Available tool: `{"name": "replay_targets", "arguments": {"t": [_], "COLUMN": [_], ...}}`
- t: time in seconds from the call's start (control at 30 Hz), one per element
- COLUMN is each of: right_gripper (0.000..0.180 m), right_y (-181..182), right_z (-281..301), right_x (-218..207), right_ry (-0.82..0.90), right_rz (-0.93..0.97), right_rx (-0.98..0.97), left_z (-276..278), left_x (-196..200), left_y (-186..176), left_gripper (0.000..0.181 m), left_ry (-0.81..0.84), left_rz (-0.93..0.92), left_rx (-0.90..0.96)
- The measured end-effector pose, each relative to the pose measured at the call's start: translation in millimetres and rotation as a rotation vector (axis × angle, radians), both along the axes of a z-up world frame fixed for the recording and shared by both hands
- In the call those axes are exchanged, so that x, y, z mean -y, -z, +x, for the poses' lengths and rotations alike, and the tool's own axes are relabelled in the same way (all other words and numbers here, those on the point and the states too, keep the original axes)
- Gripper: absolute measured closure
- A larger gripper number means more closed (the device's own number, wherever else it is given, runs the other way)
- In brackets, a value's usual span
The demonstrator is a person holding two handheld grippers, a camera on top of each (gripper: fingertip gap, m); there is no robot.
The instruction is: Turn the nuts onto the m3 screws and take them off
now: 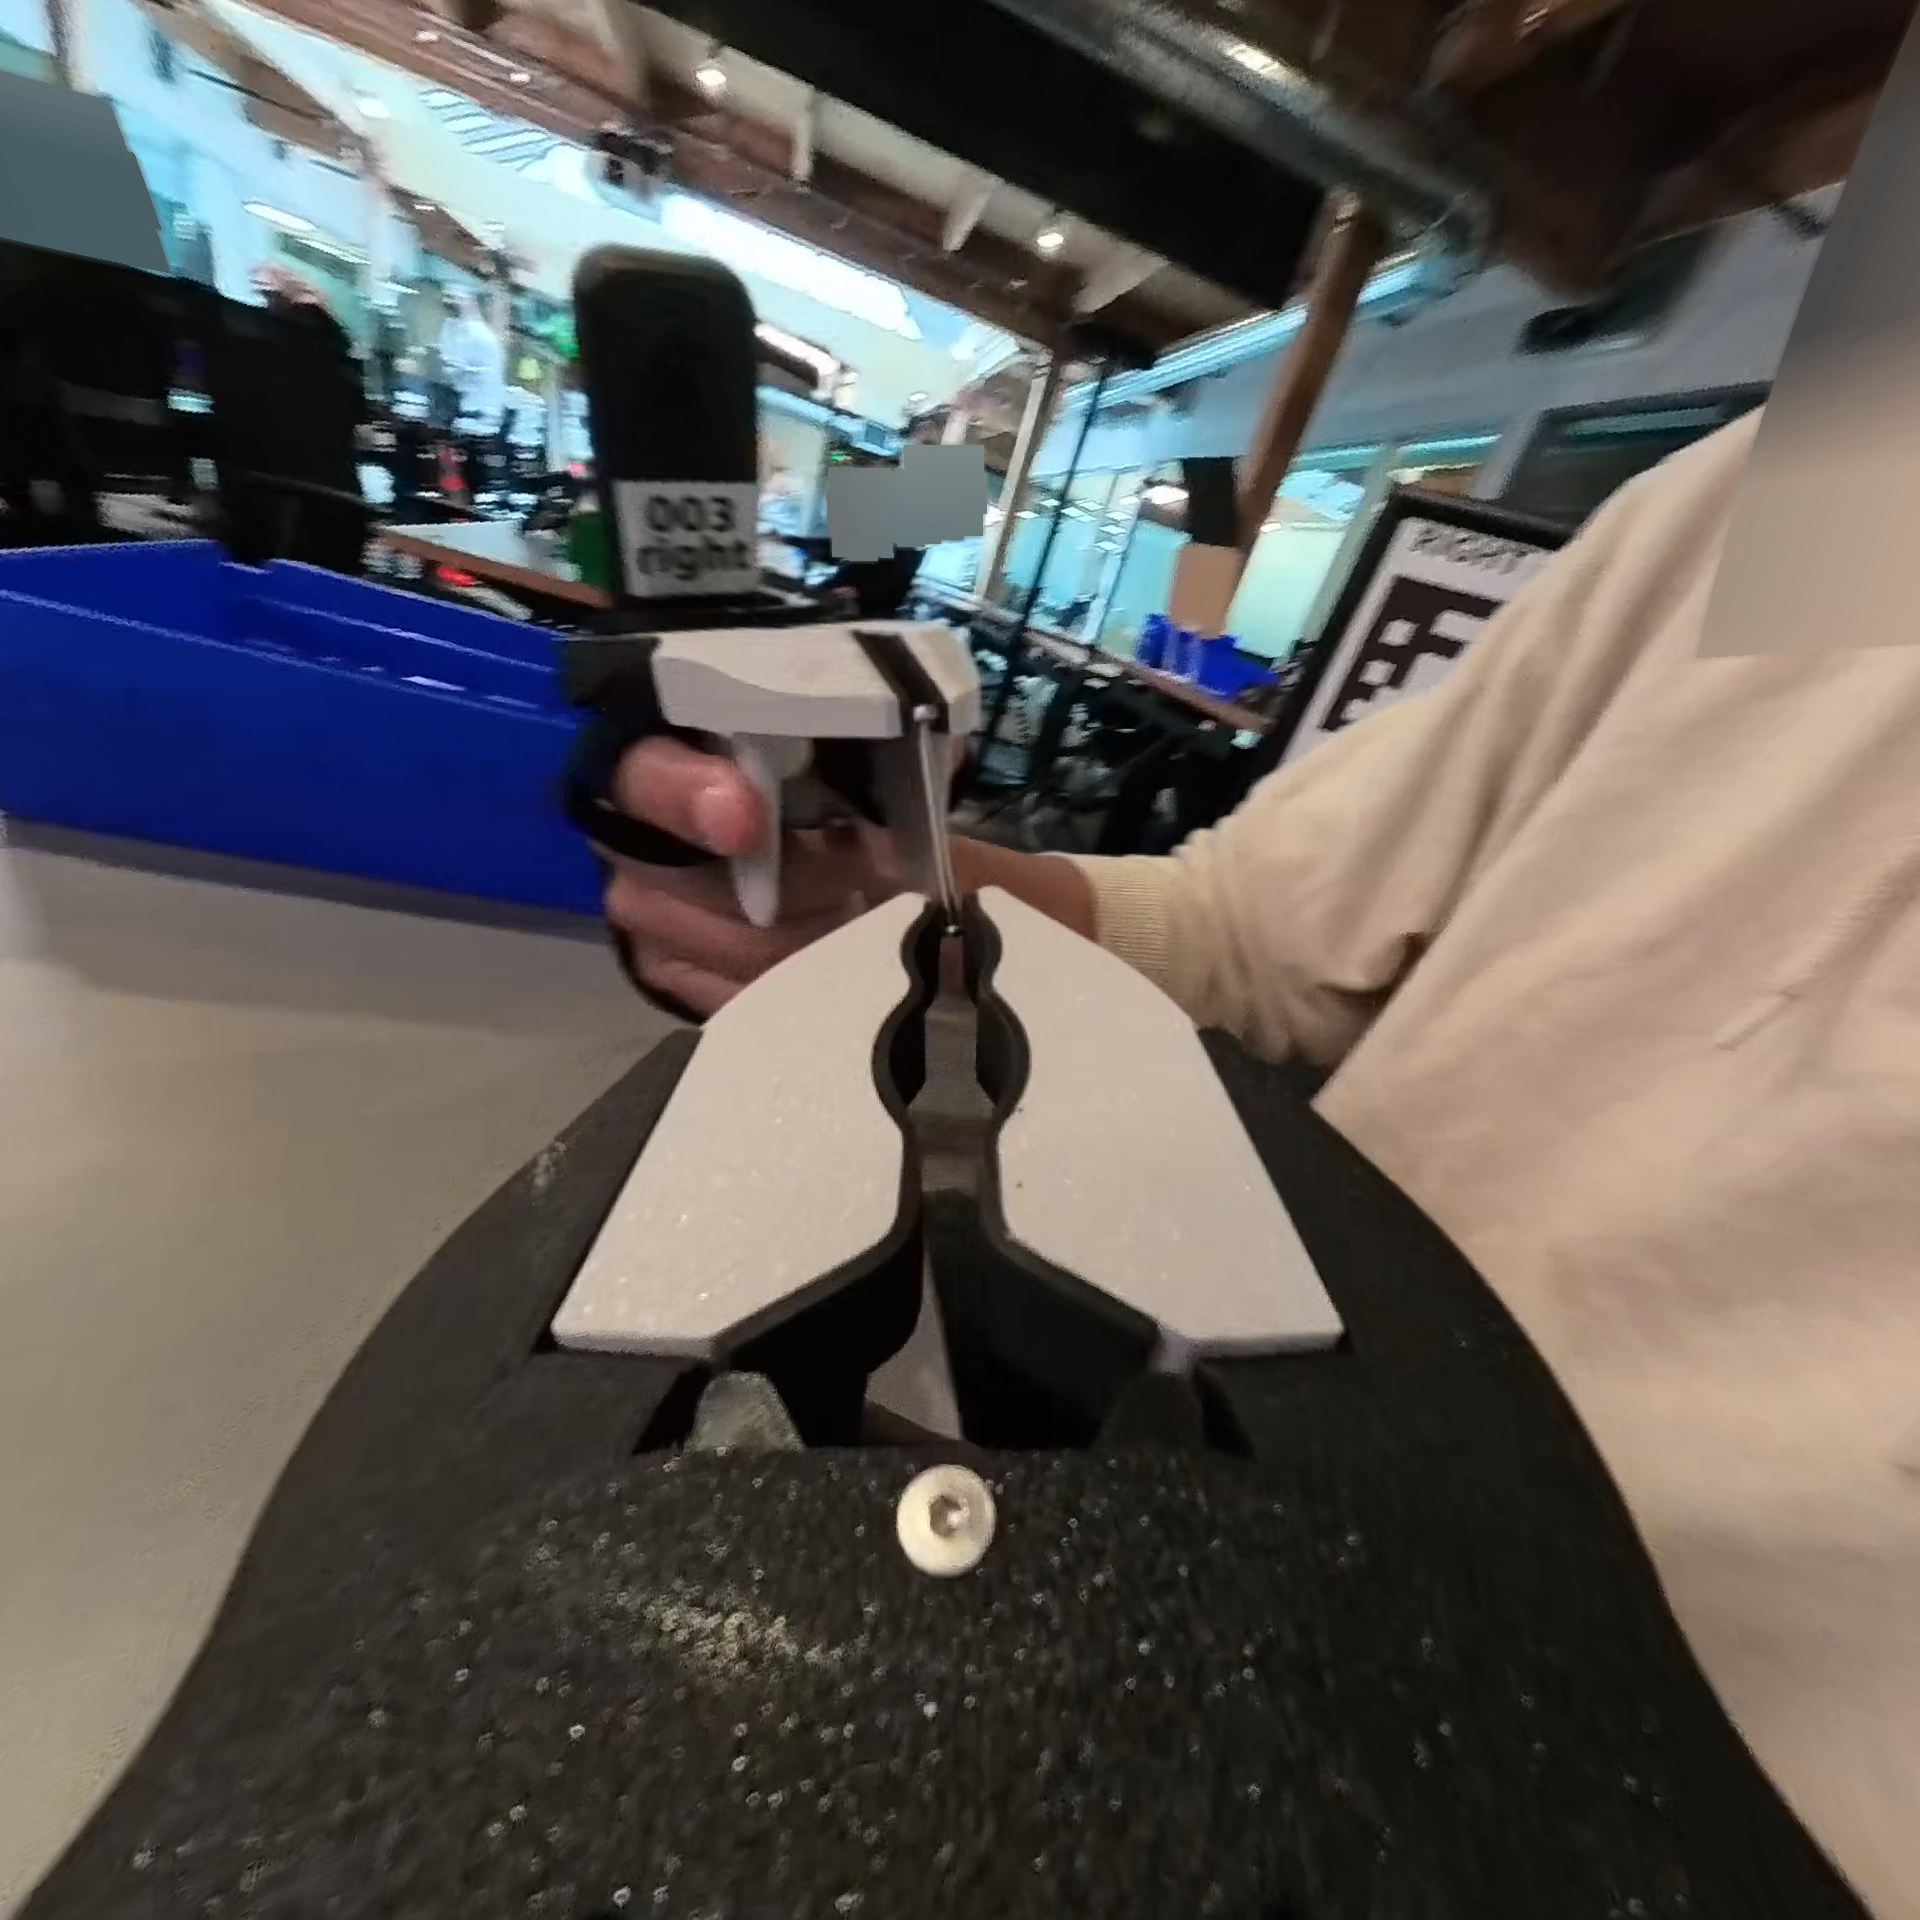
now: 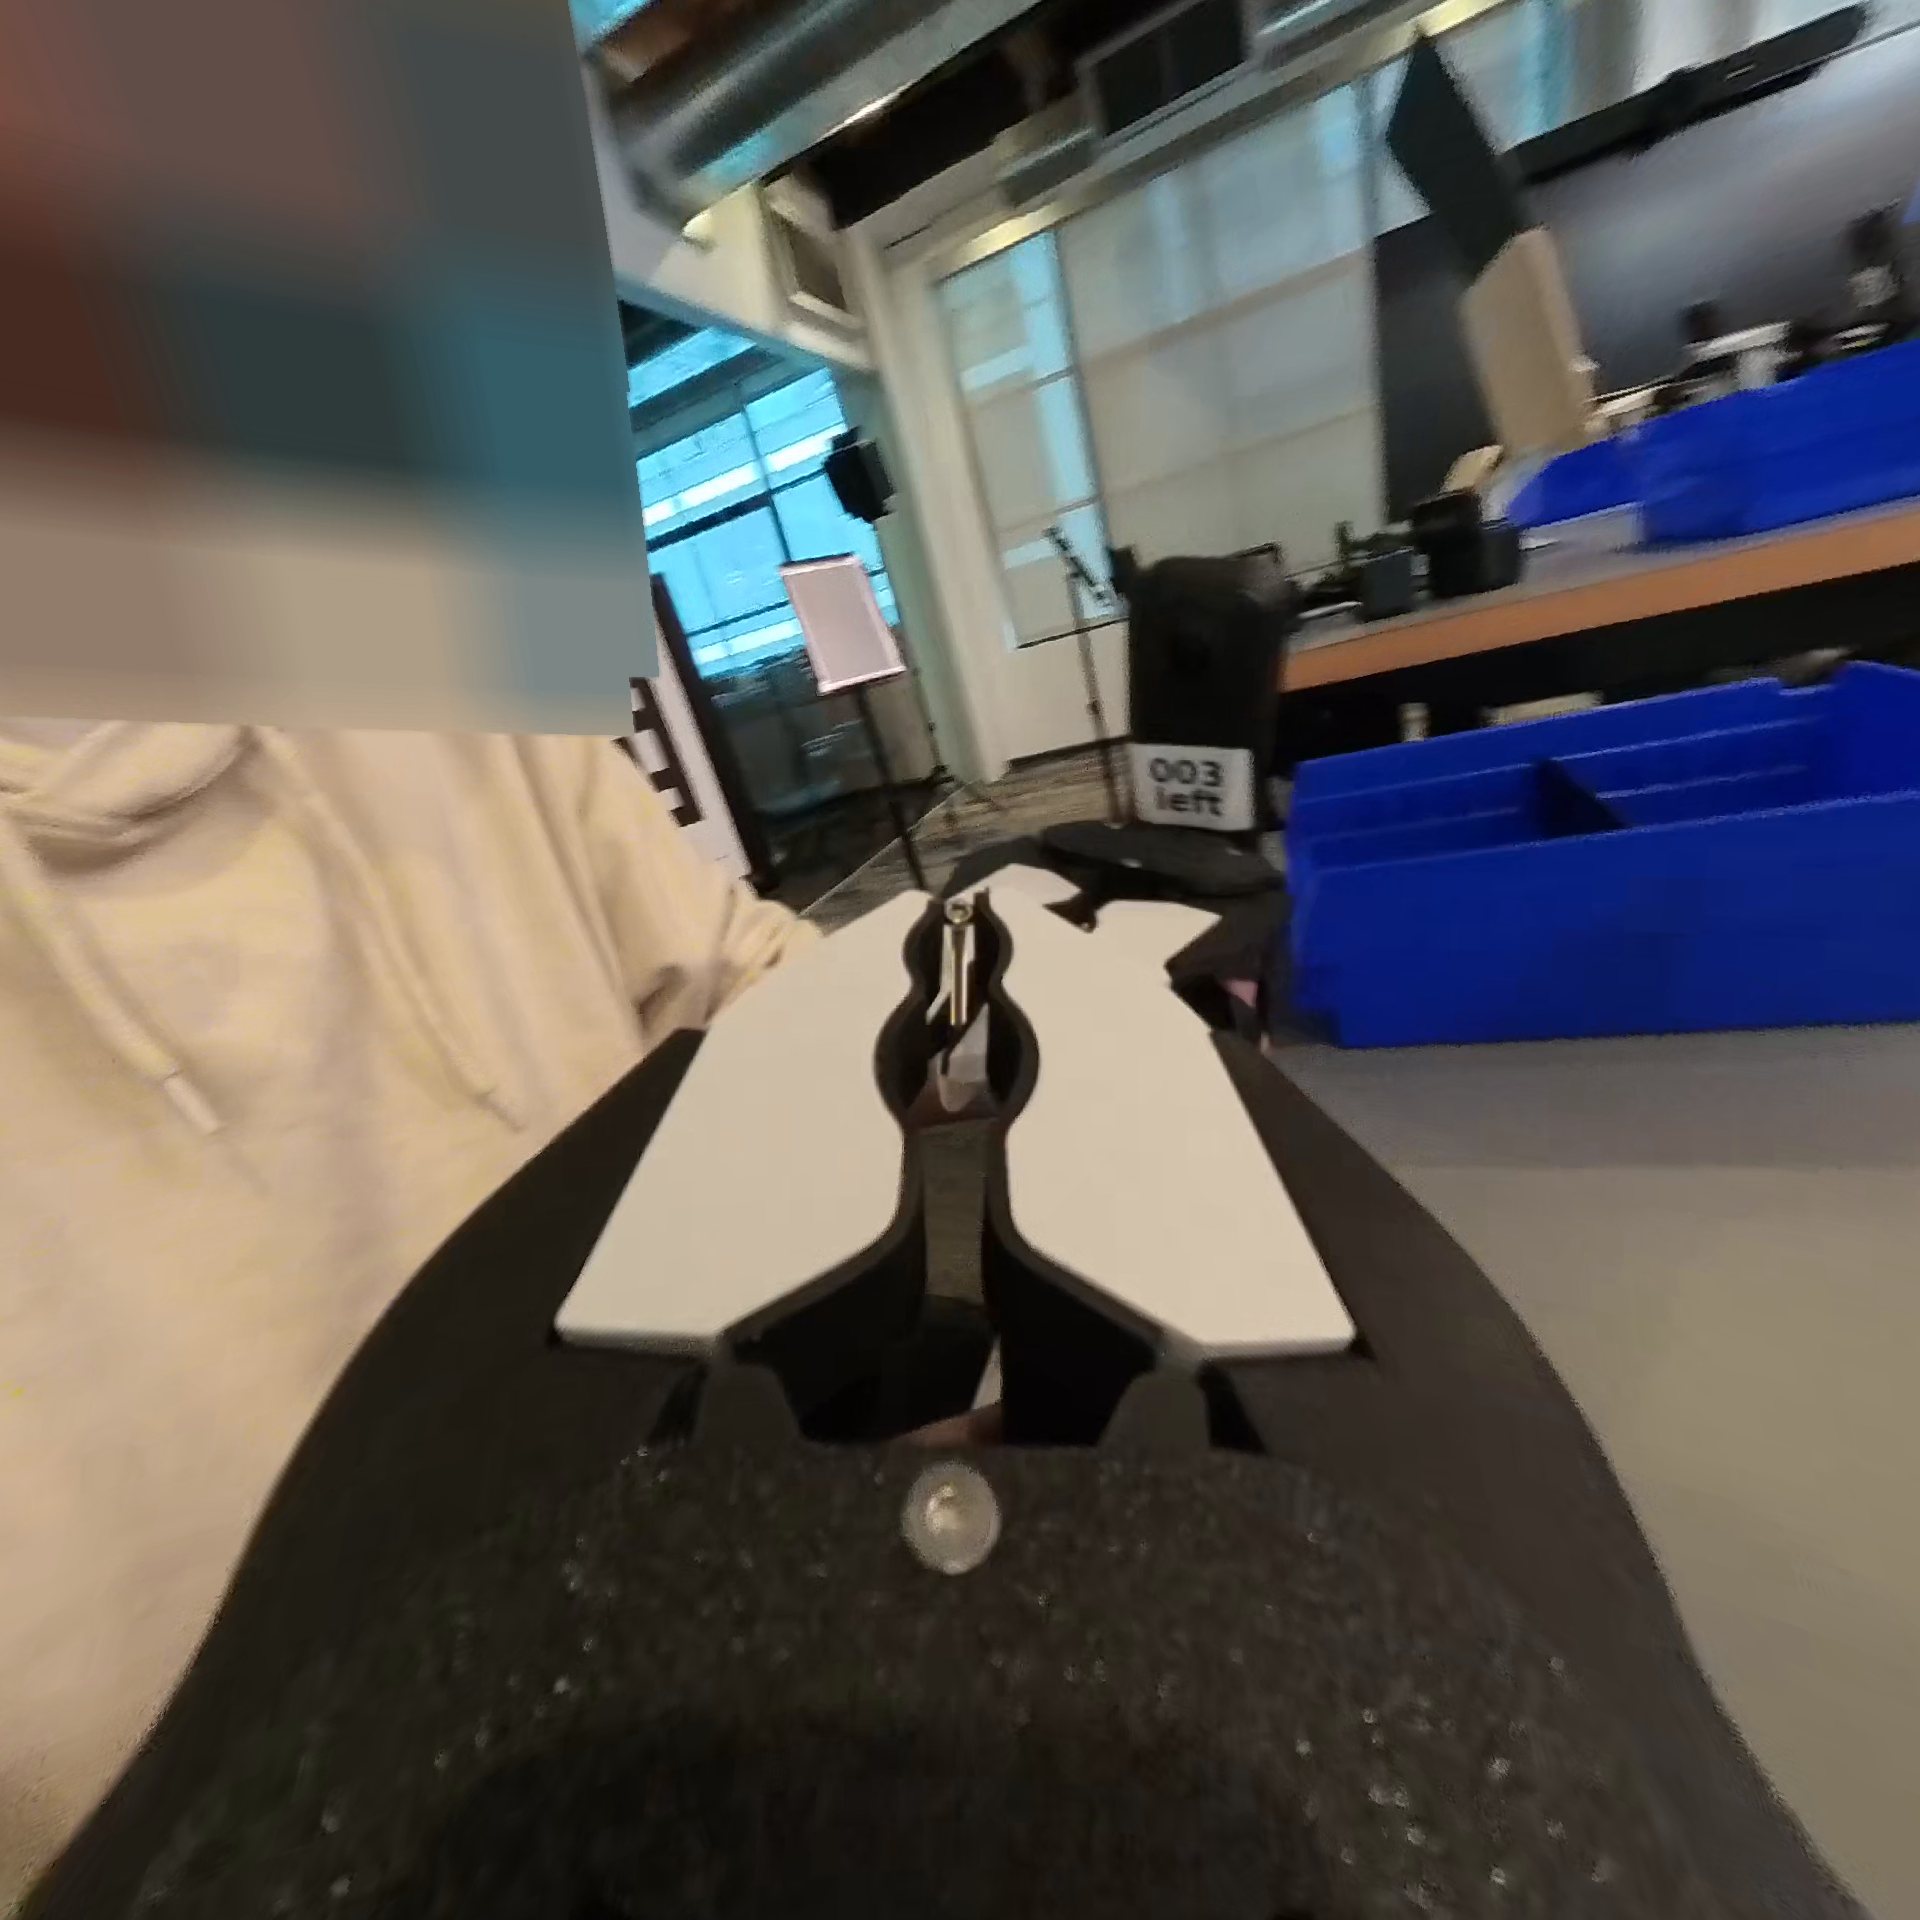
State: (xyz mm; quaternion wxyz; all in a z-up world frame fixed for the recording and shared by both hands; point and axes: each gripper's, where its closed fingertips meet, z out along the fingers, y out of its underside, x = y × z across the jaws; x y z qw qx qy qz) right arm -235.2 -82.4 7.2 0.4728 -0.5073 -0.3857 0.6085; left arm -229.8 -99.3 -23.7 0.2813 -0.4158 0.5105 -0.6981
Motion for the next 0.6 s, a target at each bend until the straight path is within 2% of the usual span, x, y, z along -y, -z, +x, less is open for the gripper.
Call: {"name": "replay_targets", "arguments": {"t": [0.23, 0.37, 0.47, 0.6], "right_gripper": [0.174, 0.174, 0.174, 0.175], "right_y": [-23, -39, -36, -20], "right_z": [-9, -2, 2, 13], "right_x": [22, 19, 9, -18], "right_ry": [-0.356, -0.390, -0.290, 0.014], "right_rz": [-0.007, -0.006, 0.011, 0.012], "right_rx": [-0.047, -0.145, -0.102, -0.013], "left_z": [-15, -14, -12, 2], "left_x": [24, 25, 15, -10], "left_y": [-27, -26, -20, 0], "left_gripper": [0.177, 0.177, 0.177, 0.177], "left_ry": [0.310, 0.350, 0.283, -0.021], "left_rz": [-0.178, -0.220, -0.221, -0.030], "left_rx": [0.106, 0.111, 0.100, 0.006]}}
